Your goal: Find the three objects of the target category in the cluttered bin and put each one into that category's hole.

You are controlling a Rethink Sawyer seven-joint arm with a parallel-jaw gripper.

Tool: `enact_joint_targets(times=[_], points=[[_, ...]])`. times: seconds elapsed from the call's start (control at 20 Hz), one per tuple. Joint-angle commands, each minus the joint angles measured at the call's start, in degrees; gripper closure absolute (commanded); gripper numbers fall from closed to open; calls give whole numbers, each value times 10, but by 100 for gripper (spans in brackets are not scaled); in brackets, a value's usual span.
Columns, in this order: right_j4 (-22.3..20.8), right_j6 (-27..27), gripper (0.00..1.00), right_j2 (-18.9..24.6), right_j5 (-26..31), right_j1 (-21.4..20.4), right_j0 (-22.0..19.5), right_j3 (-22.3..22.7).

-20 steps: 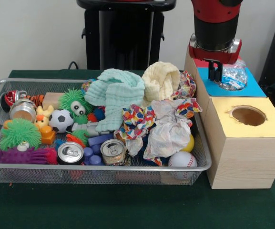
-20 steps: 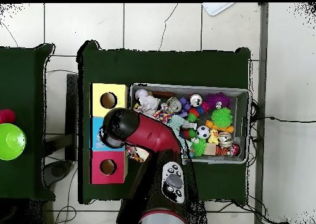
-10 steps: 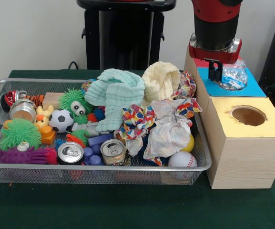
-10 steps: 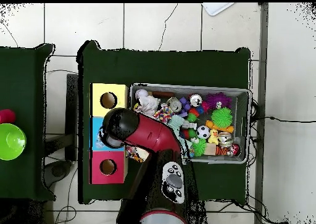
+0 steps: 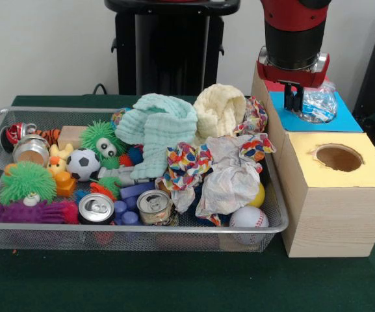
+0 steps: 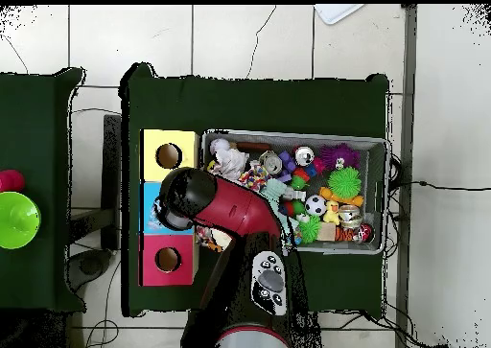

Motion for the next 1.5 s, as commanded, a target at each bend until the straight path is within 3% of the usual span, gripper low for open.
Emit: enact_joint_targets(times=[0.05,1.0,1.5], points=[[0,101,100,42,-40,57,4,6],[-7,136,100,-3,-107,115,34,-28],[-7,183,100,-70,-142,154,81,-59]])
